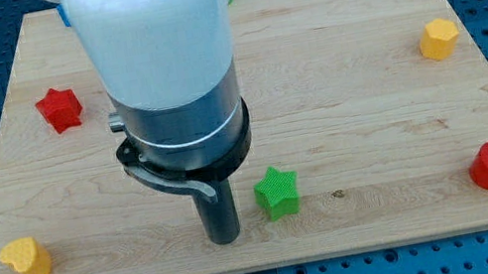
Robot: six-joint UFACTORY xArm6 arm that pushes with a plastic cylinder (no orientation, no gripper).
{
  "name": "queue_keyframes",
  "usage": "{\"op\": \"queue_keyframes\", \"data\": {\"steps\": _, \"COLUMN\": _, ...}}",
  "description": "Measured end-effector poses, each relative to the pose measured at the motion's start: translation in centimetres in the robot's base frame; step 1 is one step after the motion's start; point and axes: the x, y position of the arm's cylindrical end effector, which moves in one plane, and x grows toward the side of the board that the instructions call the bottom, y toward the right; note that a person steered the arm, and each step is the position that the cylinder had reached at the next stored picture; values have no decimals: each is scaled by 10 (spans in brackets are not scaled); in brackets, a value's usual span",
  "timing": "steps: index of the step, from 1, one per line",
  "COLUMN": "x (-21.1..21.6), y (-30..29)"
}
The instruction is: Move green star towards center right
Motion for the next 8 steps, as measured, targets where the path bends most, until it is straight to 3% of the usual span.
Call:
{"op": "queue_keyframes", "data": {"steps": 2, "x": -34, "y": 53}}
{"op": "queue_keyframes", "data": {"steps": 4, "x": -34, "y": 106}}
{"op": "queue_keyframes", "data": {"steps": 8, "x": 1, "y": 123}}
